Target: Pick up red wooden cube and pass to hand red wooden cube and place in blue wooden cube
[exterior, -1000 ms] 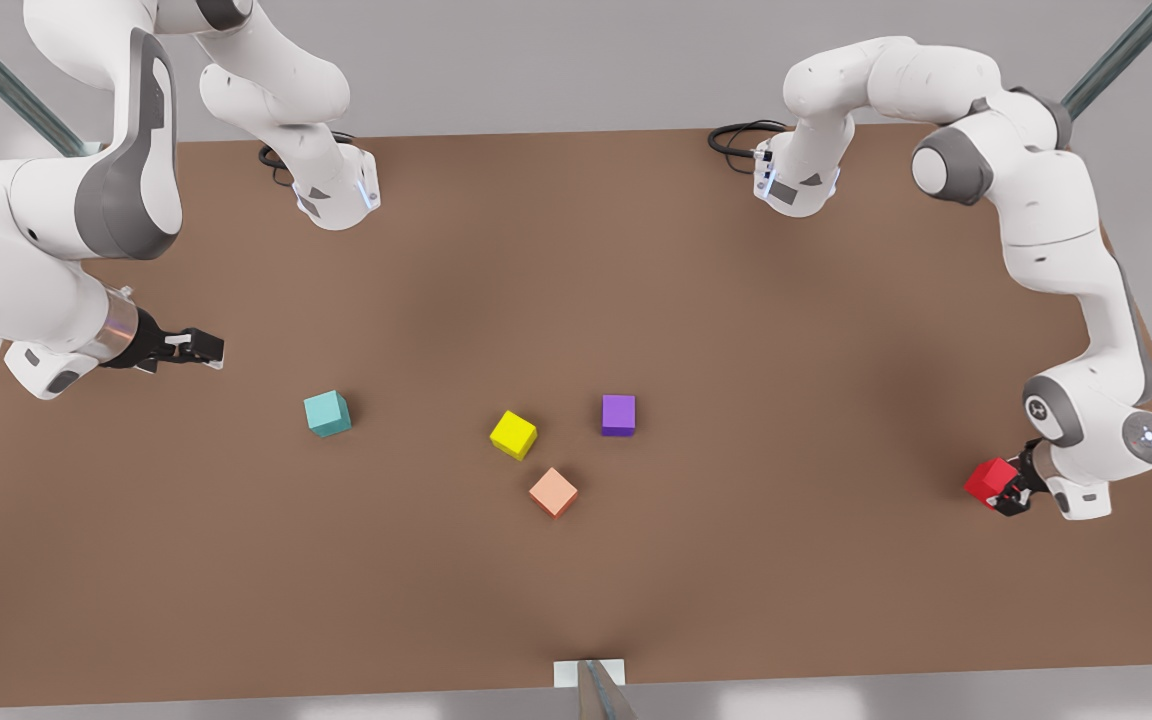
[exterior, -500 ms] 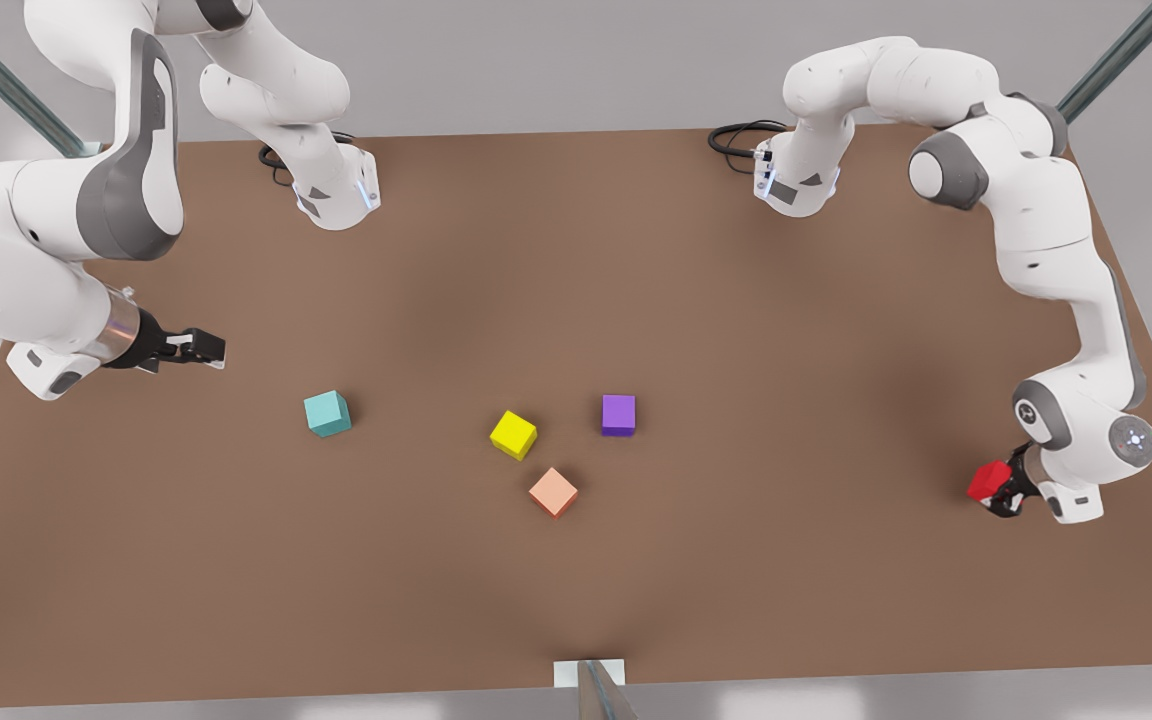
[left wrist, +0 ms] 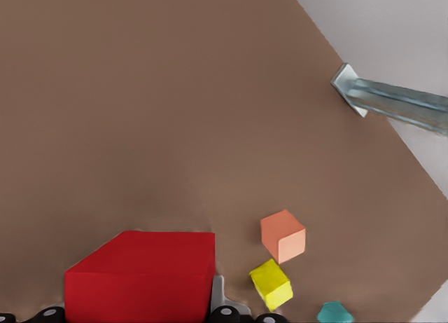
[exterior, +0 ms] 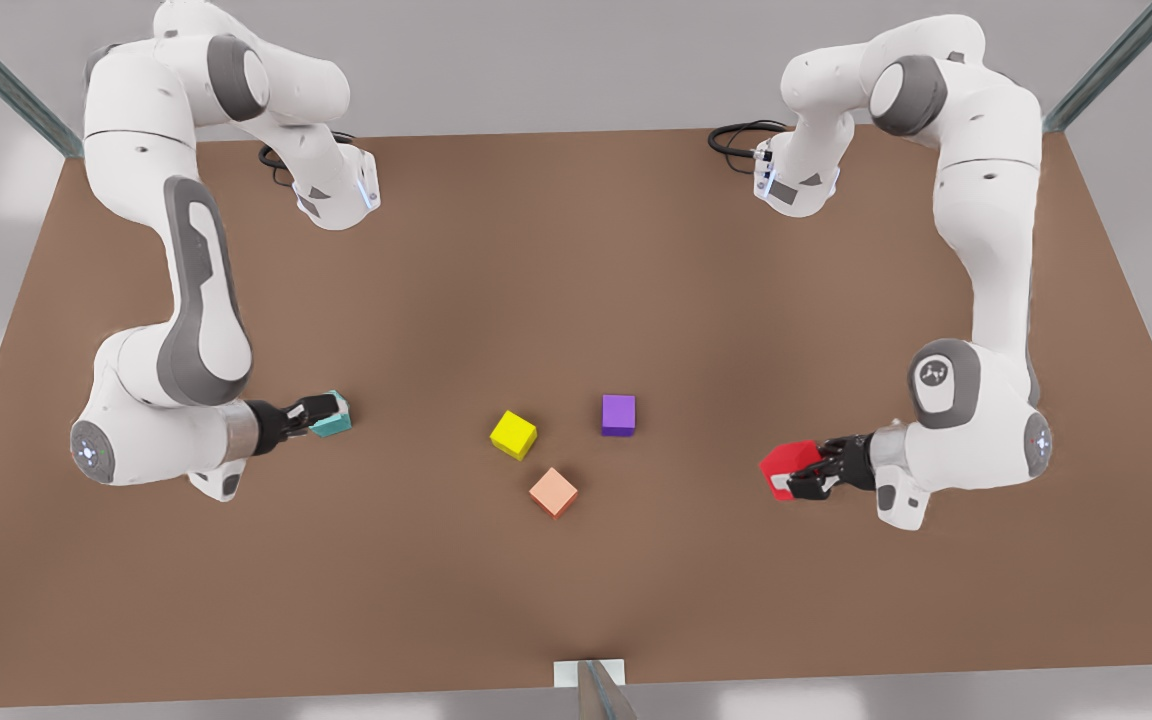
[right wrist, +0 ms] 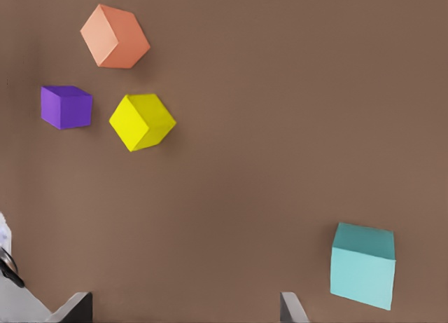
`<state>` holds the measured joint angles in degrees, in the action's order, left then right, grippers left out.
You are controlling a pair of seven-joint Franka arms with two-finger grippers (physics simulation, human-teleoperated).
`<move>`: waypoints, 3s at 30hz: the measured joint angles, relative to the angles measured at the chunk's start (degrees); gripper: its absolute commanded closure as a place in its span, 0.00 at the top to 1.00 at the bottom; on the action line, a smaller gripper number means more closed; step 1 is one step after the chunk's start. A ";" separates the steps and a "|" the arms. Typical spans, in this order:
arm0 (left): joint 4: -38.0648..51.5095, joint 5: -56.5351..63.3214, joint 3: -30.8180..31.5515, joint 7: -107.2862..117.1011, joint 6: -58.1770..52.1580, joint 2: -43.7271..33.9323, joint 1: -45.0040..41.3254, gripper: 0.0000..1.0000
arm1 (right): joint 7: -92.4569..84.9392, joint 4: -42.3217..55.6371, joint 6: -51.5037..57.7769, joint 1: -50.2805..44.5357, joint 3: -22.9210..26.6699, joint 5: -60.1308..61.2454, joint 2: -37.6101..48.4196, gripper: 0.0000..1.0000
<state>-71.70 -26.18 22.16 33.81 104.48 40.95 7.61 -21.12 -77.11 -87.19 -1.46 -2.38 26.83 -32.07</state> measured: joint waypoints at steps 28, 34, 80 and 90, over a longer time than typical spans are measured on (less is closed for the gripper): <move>10.98 -27.25 16.43 -42.52 21.31 21.44 -13.27 0.59 | -81.42 -8.21 -21.68 -9.95 -0.34 54.05 -6.54 1.00; 11.91 -28.70 16.82 -48.15 26.75 22.07 -14.96 0.60 | -88.36 -9.19 -25.04 -12.99 -0.34 57.56 -6.83 1.00; 13.77 -33.31 16.91 -60.83 34.58 23.28 -19.08 0.60 | -103.06 0.35 -29.68 -15.75 -2.99 62.74 -14.23 1.00; 13.84 -33.49 16.88 -61.16 34.88 23.22 -19.09 0.64 | -102.71 0.48 -29.60 -15.77 -3.14 62.23 -14.22 0.50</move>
<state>-57.85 -59.67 39.04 -27.35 139.36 64.17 -11.49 -123.84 -76.63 -116.79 -17.23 -5.52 89.07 -46.29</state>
